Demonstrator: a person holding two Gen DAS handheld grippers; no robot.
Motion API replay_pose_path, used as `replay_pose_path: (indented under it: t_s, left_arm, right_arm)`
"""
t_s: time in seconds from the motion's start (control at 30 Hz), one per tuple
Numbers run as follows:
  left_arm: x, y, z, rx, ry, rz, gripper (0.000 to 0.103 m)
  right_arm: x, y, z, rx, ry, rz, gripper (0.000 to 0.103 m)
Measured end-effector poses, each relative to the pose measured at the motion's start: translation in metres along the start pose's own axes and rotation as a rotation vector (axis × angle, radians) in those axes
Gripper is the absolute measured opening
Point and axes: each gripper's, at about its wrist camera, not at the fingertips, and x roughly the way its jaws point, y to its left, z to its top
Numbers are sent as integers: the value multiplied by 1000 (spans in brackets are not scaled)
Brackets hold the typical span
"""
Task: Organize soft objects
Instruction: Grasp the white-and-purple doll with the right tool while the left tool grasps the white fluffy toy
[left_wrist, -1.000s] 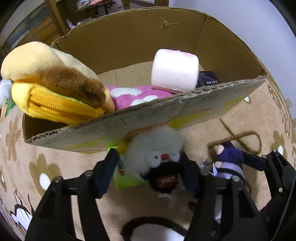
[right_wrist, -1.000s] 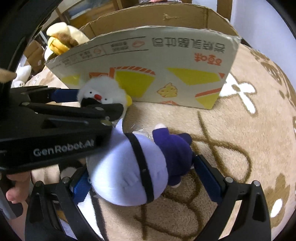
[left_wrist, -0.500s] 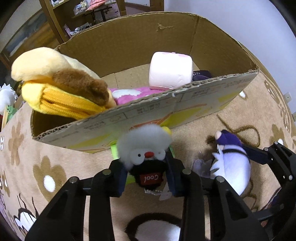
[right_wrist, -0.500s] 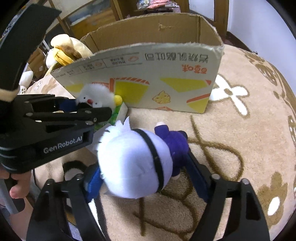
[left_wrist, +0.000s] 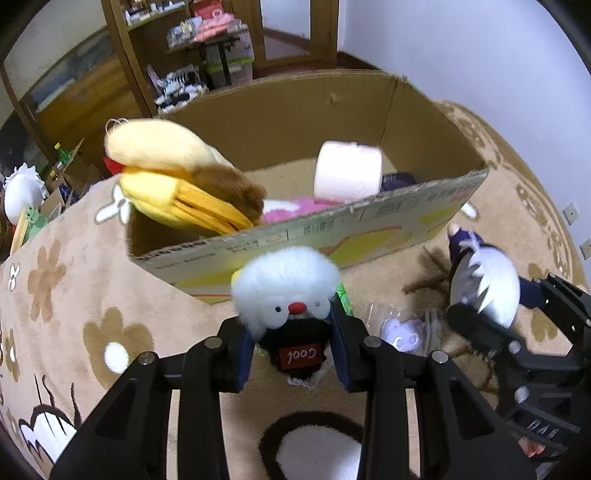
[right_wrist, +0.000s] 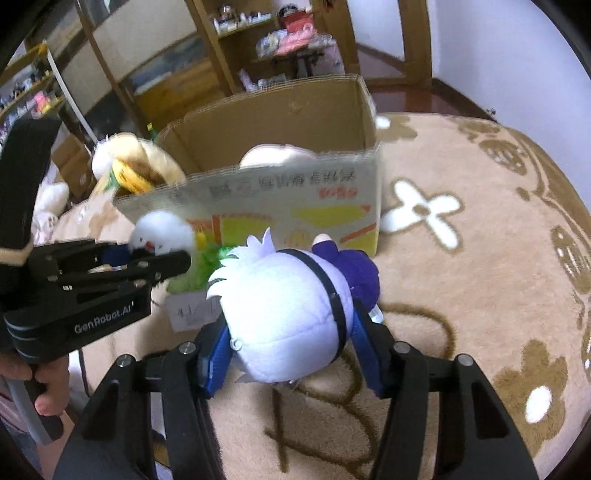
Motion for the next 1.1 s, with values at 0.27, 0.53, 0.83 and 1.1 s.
replay_pose_path:
  t_s: [0.27,0.53,0.83,1.1]
  left_arm:
    - [-51,9,11,-27,-182,11,34]
    - [-105,15,16,-13,-407,15,34]
    - [-119,16,54,-6,-482,57,34]
    - [-117,24,82,-20,-544,44,34]
  right_arm:
    - [-42,23,12,-36,-209,44,62]
    - [-66,43,20,-116,-339,23,62]
    - [-75,53,40,-153,-400,9,62]
    - [-61,51,68,-149,-424,8,62]
